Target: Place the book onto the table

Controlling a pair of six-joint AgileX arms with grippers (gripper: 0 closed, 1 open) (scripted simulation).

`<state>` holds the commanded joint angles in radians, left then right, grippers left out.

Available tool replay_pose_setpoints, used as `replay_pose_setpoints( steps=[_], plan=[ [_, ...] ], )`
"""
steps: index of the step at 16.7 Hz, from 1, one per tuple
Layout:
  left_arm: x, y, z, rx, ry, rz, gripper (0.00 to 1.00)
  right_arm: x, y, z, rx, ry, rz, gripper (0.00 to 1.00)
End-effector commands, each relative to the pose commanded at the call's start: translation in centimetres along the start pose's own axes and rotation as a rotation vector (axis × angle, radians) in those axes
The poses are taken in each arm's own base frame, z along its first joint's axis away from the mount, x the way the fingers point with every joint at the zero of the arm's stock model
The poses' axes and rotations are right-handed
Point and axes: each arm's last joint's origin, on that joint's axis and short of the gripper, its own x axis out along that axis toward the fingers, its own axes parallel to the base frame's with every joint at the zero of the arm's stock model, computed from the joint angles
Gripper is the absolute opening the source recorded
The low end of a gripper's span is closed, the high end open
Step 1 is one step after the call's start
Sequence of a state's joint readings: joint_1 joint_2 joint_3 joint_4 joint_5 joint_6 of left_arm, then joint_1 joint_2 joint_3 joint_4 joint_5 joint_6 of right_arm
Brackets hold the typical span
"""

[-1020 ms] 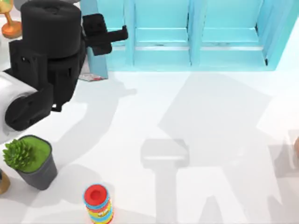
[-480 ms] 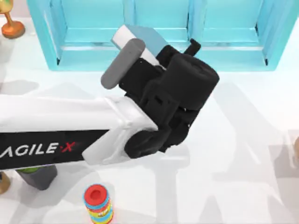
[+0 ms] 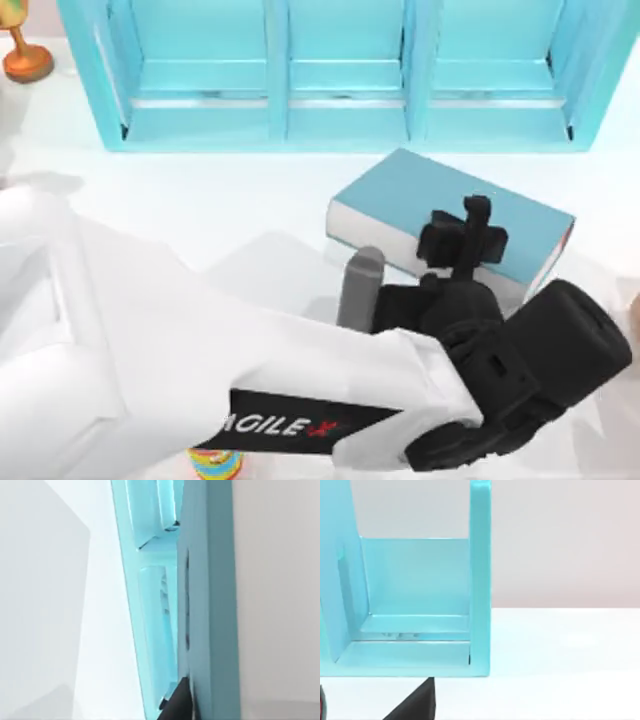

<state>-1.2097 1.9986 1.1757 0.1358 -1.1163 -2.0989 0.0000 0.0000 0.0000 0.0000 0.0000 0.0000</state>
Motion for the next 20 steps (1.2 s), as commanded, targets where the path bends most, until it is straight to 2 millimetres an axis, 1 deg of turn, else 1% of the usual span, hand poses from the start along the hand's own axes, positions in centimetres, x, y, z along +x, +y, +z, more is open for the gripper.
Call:
replay_pose_setpoints(
  steps=[3,5,10,16,18,20],
  plan=[
    [-1.3,1.6,-1.3,-0.081,-0.002,-0.019,0.0,0.0,0.0,0.0,0.0,0.0,0.0,1.0],
    [-1.6,2.0,-1.6,-0.101,-0.001,-0.025,0.0,0.0,0.0,0.0,0.0,0.0,0.0,1.0],
    [-1.5,2.1,-1.4,-0.092,-0.004,-0.019,0.0,0.0,0.0,0.0,0.0,0.0,0.0,1.0],
    [-2.1,2.0,-1.5,-0.101,-0.001,-0.025,0.0,0.0,0.0,0.0,0.0,0.0,0.0,1.0],
    [-1.9,2.4,-1.5,-0.091,-0.005,-0.019,0.0,0.0,0.0,0.0,0.0,0.0,0.0,1.0],
    [-1.6,3.4,-1.6,-0.092,-0.005,-0.02,0.0,0.0,0.0,0.0,0.0,0.0,0.0,1.0]
  ],
)
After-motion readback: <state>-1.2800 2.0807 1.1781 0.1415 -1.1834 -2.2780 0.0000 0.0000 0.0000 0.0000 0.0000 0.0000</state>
